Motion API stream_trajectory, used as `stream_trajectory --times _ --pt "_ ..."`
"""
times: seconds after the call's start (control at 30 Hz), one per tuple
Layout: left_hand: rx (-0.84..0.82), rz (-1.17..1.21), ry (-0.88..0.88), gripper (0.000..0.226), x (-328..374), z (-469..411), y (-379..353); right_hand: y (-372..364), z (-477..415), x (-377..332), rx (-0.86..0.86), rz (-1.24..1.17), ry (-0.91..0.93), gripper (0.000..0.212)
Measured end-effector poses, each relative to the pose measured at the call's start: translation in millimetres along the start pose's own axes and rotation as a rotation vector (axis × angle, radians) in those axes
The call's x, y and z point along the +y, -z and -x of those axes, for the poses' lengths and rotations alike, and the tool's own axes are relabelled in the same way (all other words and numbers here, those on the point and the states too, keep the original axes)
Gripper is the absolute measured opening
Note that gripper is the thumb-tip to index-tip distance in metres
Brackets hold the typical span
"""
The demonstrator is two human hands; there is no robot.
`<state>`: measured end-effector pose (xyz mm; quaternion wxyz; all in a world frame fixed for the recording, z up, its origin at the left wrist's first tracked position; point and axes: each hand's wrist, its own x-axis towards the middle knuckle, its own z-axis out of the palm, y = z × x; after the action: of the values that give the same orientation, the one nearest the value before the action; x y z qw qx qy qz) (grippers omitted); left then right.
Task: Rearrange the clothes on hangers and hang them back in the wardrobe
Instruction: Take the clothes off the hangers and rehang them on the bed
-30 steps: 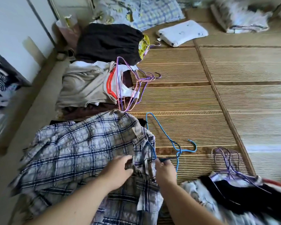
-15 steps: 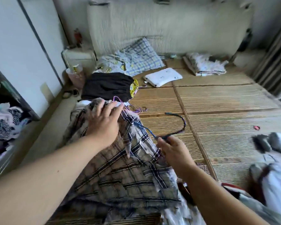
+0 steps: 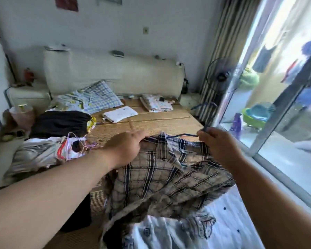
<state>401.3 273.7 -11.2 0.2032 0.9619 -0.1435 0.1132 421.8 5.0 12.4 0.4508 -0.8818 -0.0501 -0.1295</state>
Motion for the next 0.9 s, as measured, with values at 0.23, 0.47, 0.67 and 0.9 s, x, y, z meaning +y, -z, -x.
stream_trajectory --times 0.23,0.47,0.67,0.9 --pt "-0.131 0.267 -0.203 0.021 191 8 -70 188 94 53 0.232 0.171 -0.11 0.013" --pt "-0.293 0.442 -0.26 0.025 304 3 -145 283 132 108 0.32 0.328 -0.307 0.023" --pt "-0.439 0.615 -0.177 0.015 335 -19 -205 301 114 153 0.34 0.394 -0.362 0.023" --pt "-0.575 0.651 -0.026 0.015 303 -102 -288 270 19 237 0.235 0.407 -0.411 0.016"
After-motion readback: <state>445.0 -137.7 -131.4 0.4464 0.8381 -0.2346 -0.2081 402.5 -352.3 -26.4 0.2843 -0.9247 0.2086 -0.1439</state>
